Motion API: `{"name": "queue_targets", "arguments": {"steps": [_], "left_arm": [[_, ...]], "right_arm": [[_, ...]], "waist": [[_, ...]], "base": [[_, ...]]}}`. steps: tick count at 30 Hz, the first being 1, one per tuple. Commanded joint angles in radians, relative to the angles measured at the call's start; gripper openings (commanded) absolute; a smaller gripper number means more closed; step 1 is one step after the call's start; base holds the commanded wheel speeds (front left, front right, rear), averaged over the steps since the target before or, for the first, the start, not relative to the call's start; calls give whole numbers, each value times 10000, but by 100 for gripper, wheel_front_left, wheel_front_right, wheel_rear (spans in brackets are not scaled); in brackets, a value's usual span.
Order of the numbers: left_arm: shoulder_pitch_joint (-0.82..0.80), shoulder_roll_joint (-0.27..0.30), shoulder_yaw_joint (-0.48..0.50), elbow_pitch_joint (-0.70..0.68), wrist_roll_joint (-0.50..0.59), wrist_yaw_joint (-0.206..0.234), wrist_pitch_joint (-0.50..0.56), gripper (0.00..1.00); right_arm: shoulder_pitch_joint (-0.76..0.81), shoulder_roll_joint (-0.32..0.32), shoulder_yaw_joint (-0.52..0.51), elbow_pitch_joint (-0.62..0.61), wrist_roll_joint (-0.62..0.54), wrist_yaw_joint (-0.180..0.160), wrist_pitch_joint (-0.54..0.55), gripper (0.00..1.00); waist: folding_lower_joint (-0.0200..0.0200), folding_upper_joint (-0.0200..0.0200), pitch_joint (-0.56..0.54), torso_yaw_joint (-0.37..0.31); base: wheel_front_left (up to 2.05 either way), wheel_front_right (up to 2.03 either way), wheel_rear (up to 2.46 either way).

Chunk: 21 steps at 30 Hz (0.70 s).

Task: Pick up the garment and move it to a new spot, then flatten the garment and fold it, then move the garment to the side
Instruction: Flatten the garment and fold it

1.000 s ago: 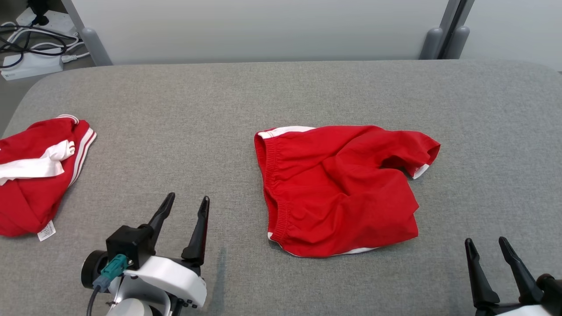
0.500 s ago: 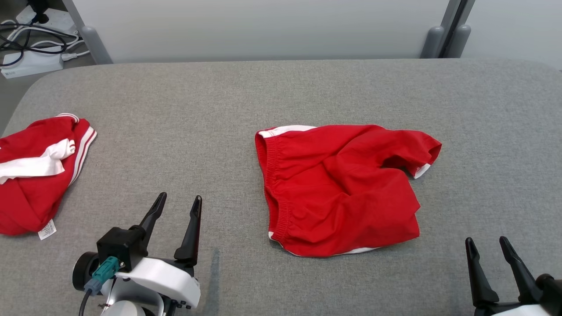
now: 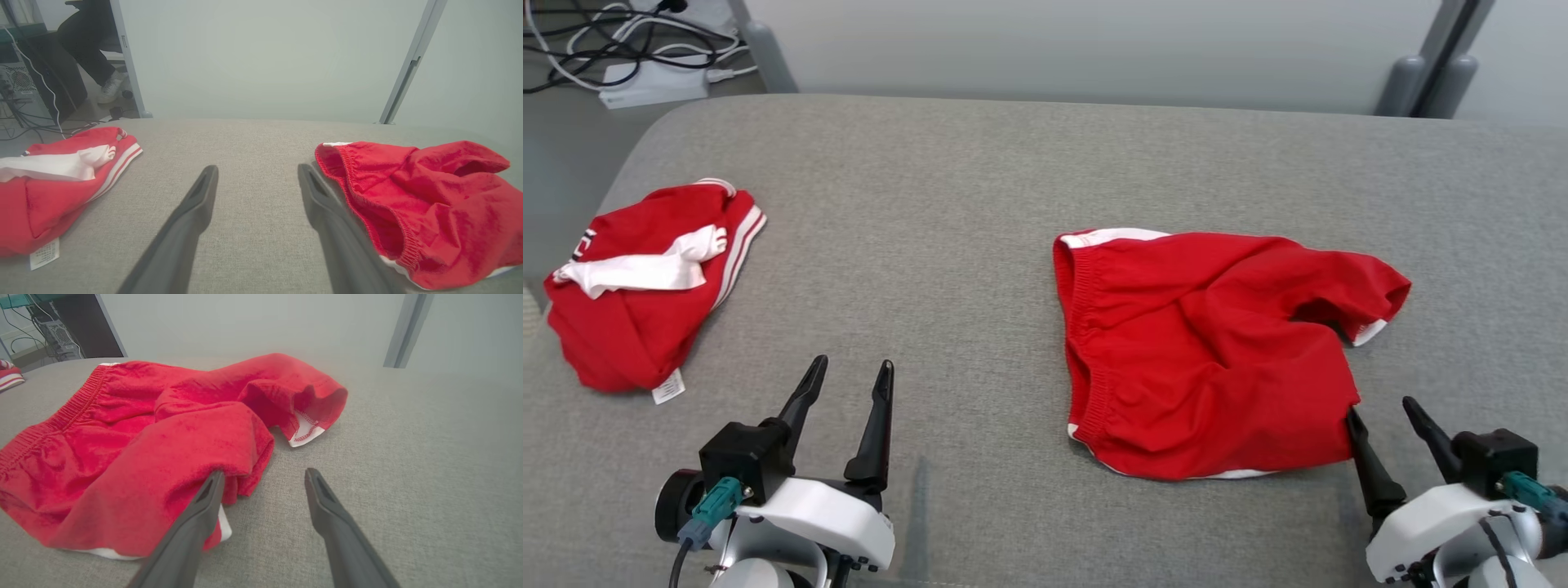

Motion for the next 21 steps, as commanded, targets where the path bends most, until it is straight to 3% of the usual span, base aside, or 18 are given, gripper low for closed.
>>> {"name": "queue_targets", "arguments": {"steps": [1,14,15,16,18,19,20,21], "left_arm": [[-239,216,425,-274,-53,78,-101,100],[-295,107,449,-237,-137,128,-247,100],[-300,99,451,-236,-145,128,-258,100],[-305,92,452,-238,-153,128,-266,100],[-316,84,448,-239,-164,125,-278,100],[-316,84,448,-239,-164,125,-278,100],[-326,82,445,-243,-166,124,-283,100],[-336,80,443,-244,-167,125,-288,100]], "right_arm": [[-412,-185,398,198,82,0,-16,100],[-1670,-16,2223,2326,1211,0,-23,100],[-1764,-27,2345,2448,1285,0,-33,89],[-1840,3,2438,2570,1448,0,-12,49],[-2015,-35,2649,2752,1612,0,-48,20],[-2015,-35,2649,2752,1612,0,-48,20],[-2088,-32,2718,2835,1726,0,-69,0],[-2158,-47,2806,2911,1813,0,-89,0]], "waist": [[0,0,32,225],[0,0,213,613],[0,0,221,614],[0,0,234,616],[0,0,255,610],[0,0,255,610],[0,0,273,604],[0,0,286,596]], "base": [[0,0,0],[0,0,0],[0,0,0],[0,0,0],[0,0,0],[0,0,0],[0,0,0],[0,0,0]]}}
